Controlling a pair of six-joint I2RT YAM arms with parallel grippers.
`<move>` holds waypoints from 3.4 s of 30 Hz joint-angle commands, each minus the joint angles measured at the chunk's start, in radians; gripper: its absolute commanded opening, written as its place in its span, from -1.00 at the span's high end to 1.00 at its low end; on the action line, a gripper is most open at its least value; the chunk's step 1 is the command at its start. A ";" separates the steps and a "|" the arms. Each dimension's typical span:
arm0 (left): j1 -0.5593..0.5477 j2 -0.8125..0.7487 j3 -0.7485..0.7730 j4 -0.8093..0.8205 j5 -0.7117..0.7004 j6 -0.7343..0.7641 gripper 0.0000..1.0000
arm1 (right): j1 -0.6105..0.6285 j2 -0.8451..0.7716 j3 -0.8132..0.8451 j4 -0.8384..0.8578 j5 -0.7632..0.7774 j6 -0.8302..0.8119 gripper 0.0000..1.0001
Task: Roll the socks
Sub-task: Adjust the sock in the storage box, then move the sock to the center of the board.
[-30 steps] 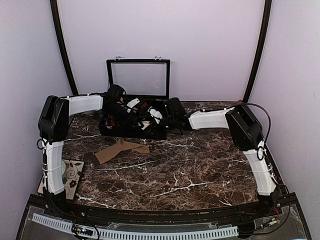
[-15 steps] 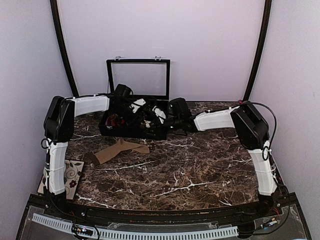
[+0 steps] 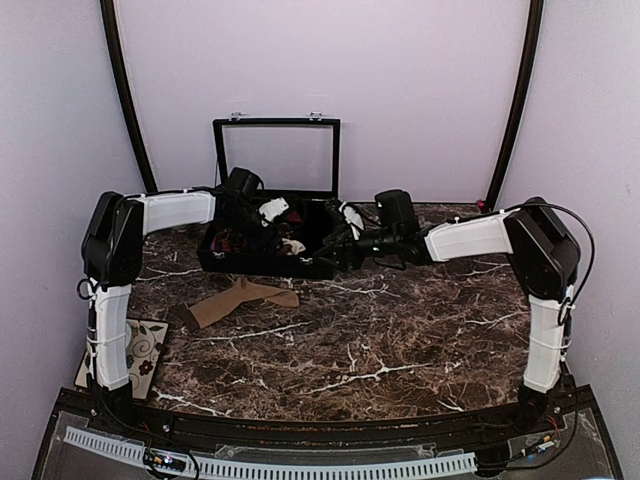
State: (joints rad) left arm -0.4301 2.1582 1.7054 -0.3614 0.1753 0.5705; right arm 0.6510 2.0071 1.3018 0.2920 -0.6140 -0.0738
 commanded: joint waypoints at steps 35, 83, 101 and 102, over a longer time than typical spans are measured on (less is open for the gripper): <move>0.437 -0.780 -0.555 -0.175 0.247 0.016 -0.98 | -0.057 -0.036 -0.413 1.382 -0.355 1.473 -0.99; -0.168 -0.400 -0.754 -0.401 0.401 0.167 0.18 | 0.333 -0.331 -0.461 -0.262 0.671 0.422 -0.56; -0.217 -0.477 -0.724 -0.441 0.333 0.204 0.21 | 0.311 -0.082 -0.116 -0.311 0.525 0.625 -0.47; -0.217 -0.492 -0.718 -0.451 0.334 0.209 0.21 | 0.311 -0.069 -0.101 -0.303 0.514 0.643 -0.44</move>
State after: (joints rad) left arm -0.6399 1.7397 0.9756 -0.7166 0.5308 0.7517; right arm 0.9661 1.8889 1.1309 -0.0315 -0.0376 0.4675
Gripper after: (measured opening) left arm 0.392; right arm 0.737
